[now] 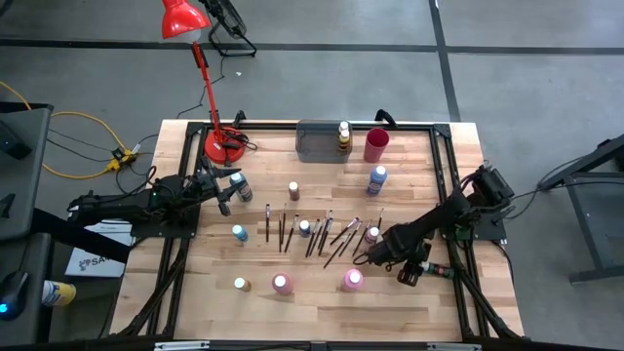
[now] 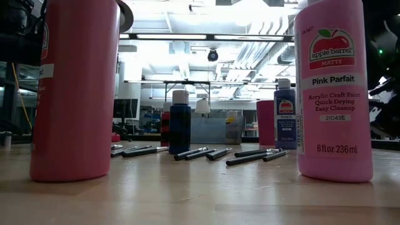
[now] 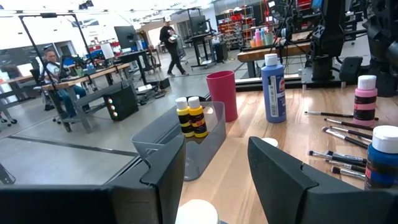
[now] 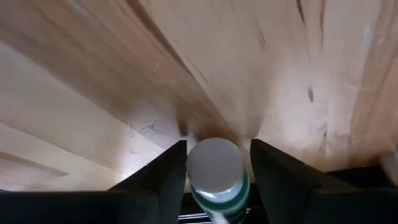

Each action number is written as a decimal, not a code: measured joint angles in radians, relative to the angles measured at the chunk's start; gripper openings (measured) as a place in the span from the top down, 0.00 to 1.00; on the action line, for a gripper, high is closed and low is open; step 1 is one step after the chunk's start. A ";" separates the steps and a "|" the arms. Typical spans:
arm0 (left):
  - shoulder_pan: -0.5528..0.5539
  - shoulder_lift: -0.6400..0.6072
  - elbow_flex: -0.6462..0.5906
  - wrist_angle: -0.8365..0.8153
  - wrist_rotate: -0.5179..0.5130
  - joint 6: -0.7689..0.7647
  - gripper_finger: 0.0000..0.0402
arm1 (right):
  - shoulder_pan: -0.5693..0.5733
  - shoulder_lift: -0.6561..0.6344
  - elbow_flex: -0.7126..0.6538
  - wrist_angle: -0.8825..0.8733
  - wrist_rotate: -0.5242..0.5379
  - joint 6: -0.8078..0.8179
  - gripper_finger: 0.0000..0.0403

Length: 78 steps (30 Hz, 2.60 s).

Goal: Pick & Place Paint Supplies
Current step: Put the small green paint bottle into the black bin

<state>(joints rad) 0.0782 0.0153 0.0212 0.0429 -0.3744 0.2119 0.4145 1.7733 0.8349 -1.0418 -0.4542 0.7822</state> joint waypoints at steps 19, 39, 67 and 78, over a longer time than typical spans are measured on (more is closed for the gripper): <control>0.000 0.000 0.000 0.000 0.000 0.000 0.57 | 0.006 -0.183 0.002 -0.002 0.038 0.192 0.71; 0.000 0.000 0.000 0.000 0.000 0.000 0.57 | -0.152 -0.771 0.094 0.314 0.831 0.084 0.71; 0.000 0.000 0.000 0.000 0.000 0.000 0.57 | -0.809 -0.221 0.214 0.918 0.897 -0.256 0.70; 0.000 0.000 0.000 0.000 0.000 0.000 0.57 | -0.863 -0.134 0.214 0.950 0.894 -0.256 0.70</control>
<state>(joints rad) 0.0784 0.0153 0.0208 0.0429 -0.3742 0.2120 -0.4488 1.6389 1.0492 -0.0914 0.4398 0.5259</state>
